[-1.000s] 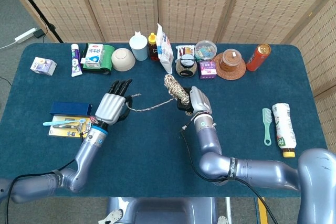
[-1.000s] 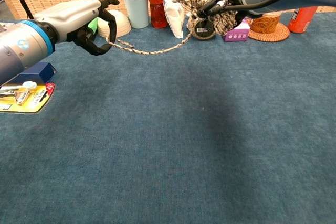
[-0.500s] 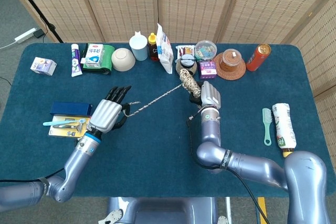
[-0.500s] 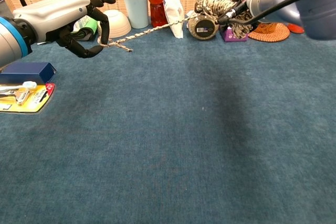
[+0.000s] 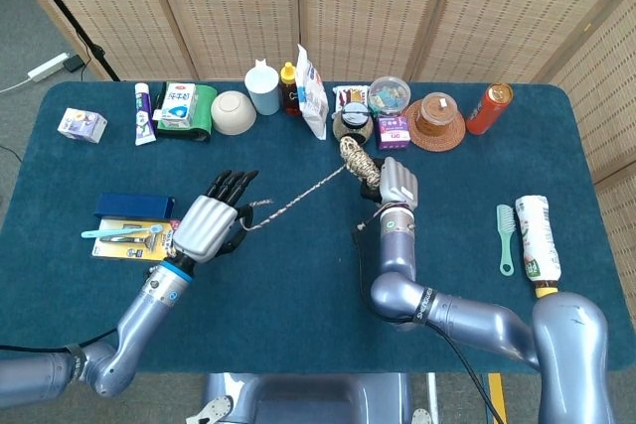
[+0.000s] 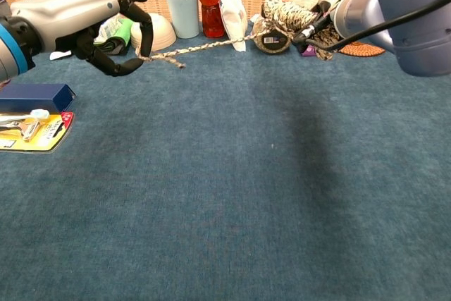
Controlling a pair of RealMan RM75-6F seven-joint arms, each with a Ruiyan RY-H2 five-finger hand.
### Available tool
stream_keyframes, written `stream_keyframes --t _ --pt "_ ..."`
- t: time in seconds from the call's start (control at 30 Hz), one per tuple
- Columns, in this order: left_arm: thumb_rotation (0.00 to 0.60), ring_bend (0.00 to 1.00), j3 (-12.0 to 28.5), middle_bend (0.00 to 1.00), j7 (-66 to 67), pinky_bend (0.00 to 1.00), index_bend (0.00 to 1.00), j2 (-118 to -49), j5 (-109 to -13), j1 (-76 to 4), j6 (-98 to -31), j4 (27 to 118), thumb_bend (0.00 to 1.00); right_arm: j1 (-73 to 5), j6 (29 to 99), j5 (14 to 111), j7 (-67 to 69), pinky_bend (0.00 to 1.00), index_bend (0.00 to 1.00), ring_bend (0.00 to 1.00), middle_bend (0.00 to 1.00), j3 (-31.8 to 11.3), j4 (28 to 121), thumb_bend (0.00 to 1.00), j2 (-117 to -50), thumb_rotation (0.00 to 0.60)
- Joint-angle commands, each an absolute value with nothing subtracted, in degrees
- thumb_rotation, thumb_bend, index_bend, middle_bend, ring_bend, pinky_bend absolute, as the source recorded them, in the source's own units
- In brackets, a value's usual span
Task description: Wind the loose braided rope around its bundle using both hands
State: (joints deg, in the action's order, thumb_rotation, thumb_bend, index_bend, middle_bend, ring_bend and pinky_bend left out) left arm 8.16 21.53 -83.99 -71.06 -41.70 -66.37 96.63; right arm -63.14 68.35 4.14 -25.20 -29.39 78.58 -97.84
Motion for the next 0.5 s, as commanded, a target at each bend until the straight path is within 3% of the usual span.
stream_keyframes --t 0.03,0.5 --pt "0.600 0.00 9.58 0.00 21.33 0.00 0.61 -83.55 -70.22 -42.14 -65.94 98.19 0.40 -62.49 67.86 5.26 -26.46 0.98 0.64 0.71 0.64 -28.97 79.57 1.00 -97.92 0.600" --pt "0.600 0.00 23.46 0.00 22.43 0.00 0.62 -84.56 -56.63 -49.21 -64.66 108.65 0.40 -59.57 63.49 12.39 -30.48 0.98 0.64 0.71 0.64 -24.19 91.26 1.00 -95.15 0.600"
